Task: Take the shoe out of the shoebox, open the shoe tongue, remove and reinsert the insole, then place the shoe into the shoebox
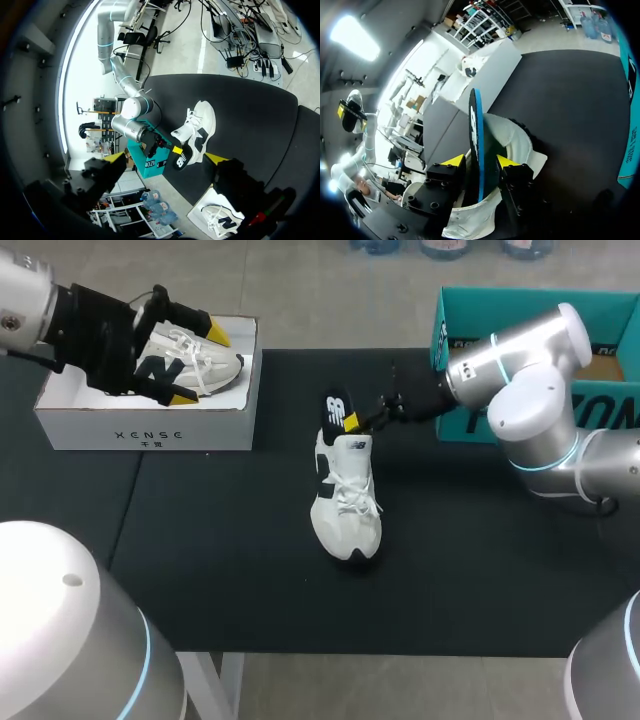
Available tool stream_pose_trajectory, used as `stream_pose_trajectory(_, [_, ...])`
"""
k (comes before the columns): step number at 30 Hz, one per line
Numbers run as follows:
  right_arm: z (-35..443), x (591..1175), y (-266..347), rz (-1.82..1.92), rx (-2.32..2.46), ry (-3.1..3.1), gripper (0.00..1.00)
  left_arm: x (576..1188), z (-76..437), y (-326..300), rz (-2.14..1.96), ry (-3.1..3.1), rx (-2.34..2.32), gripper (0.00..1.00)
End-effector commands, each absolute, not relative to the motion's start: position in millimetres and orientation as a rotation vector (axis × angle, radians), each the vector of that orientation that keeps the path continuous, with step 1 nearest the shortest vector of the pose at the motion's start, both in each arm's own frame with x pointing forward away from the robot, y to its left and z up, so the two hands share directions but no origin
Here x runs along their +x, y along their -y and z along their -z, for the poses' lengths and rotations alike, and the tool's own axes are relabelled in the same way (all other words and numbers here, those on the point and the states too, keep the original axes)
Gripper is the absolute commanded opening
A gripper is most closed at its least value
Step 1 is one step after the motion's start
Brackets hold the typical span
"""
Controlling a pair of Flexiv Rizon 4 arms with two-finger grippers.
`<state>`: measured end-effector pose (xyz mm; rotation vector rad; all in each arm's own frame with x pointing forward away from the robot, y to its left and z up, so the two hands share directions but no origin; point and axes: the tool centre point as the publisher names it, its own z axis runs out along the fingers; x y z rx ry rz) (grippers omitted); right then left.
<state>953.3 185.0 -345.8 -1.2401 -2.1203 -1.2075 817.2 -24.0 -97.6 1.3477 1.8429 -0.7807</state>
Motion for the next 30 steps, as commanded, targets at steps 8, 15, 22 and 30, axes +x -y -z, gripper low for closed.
stream_pose_trajectory(8, [344.5, 976.3, -196.1, 1.217, -1.255, 2.145, 0.04, 817.1, 97.7, 24.4, 0.777, -1.845, 1.349, 1.00])
stream_pose_trajectory(15, [351.4, 950.8, -188.2, 1.143, -1.259, 2.159, 0.00, 817.1, 97.7, 24.4, 0.777, -1.845, 1.349, 1.00])
stream_pose_trajectory(22, [355.2, 931.0, -180.4, 1.088, -1.266, 2.142, 0.00, 817.1, 97.7, 24.4, 0.777, -1.845, 1.349, 1.00])
stream_pose_trajectory(30, [350.2, 945.2, -186.5, 1.110, -1.250, 2.133, 0.40, 817.1, 97.7, 24.4, 0.777, -1.845, 1.349, 1.00])
